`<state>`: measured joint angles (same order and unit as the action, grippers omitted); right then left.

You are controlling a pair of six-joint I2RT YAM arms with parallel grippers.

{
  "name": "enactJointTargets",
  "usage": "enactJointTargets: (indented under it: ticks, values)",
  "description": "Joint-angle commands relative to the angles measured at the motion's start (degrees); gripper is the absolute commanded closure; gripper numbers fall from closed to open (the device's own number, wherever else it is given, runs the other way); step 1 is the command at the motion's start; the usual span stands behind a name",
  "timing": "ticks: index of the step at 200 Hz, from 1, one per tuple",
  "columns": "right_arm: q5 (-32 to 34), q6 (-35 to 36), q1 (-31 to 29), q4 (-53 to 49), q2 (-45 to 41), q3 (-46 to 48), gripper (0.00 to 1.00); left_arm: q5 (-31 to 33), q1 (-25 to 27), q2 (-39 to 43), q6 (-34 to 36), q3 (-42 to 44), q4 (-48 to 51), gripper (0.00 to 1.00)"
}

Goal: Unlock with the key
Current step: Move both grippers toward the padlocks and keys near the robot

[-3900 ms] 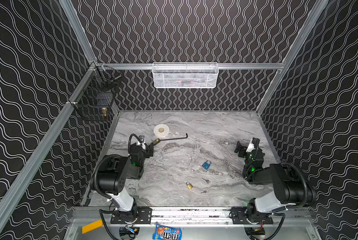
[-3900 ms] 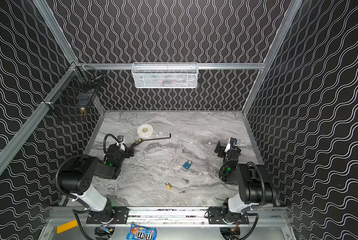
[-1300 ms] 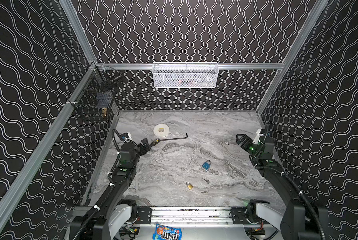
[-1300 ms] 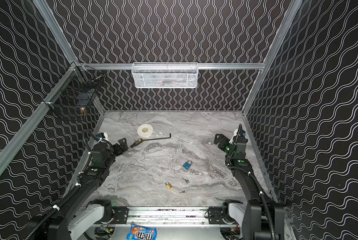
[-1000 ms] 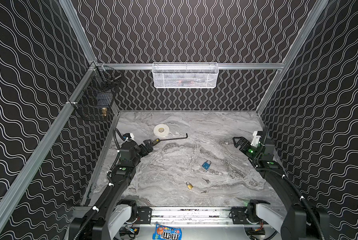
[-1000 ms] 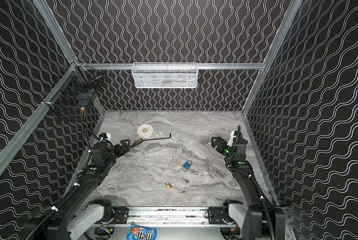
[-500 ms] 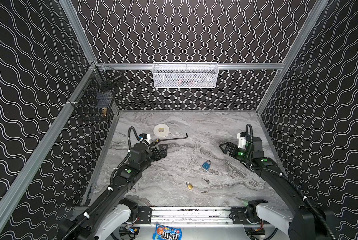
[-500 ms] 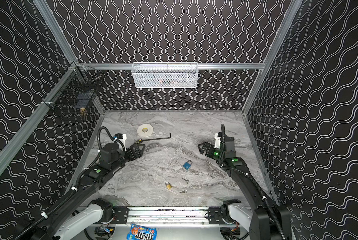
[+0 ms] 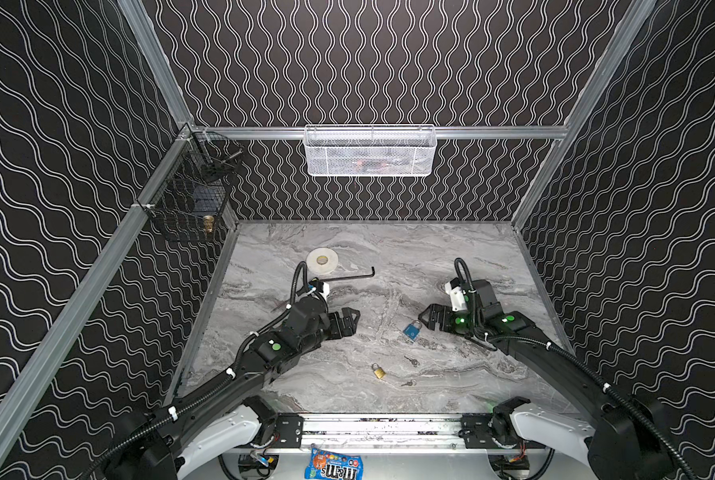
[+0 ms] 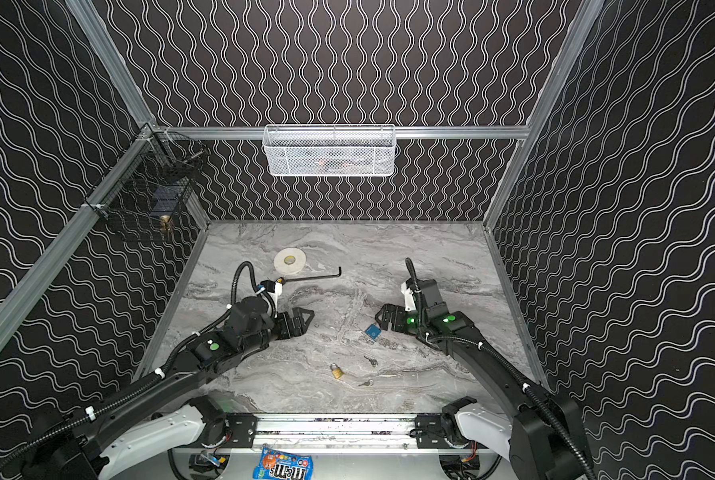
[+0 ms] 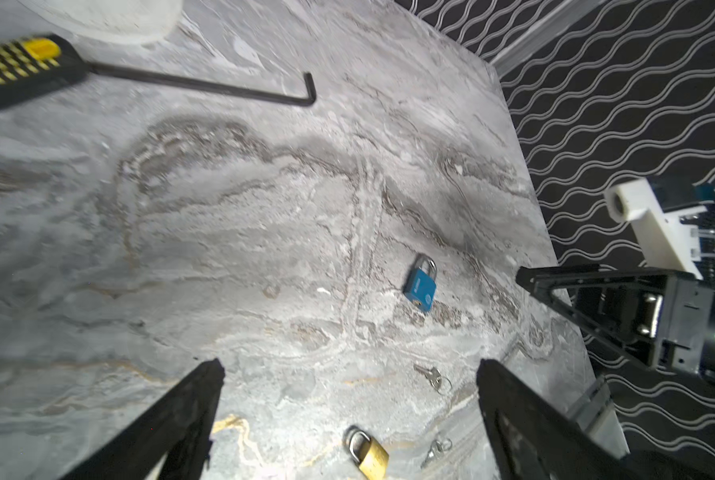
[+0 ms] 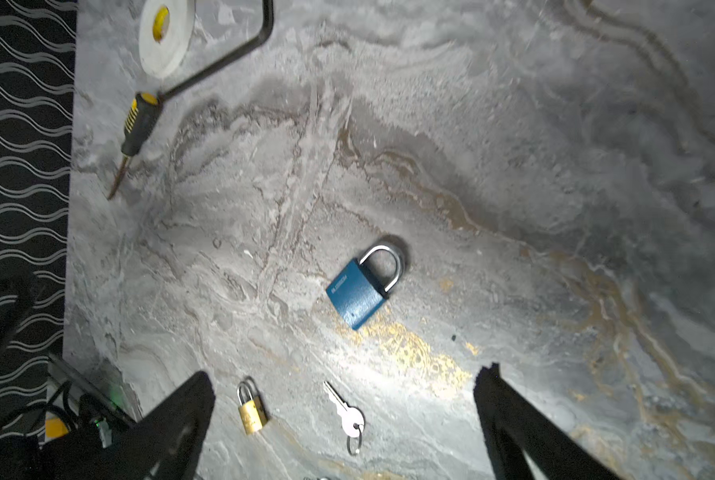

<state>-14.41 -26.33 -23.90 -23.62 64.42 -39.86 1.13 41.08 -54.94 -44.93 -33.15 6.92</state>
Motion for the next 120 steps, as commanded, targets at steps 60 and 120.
enactJointTargets:
  ticks: [60, 120]
  values:
    - [3.16, -3.34, -10.46, -7.44, -0.71, 0.91, 0.13, 5.73, 9.89, -3.14, -5.90, 1.42, -4.19, 0.01]
    - [3.59, -7.65, -18.40, -7.91, 0.00, 2.77, 0.27, 7.14, 12.80, -2.25, -8.23, 2.71, -2.22, 0.01]
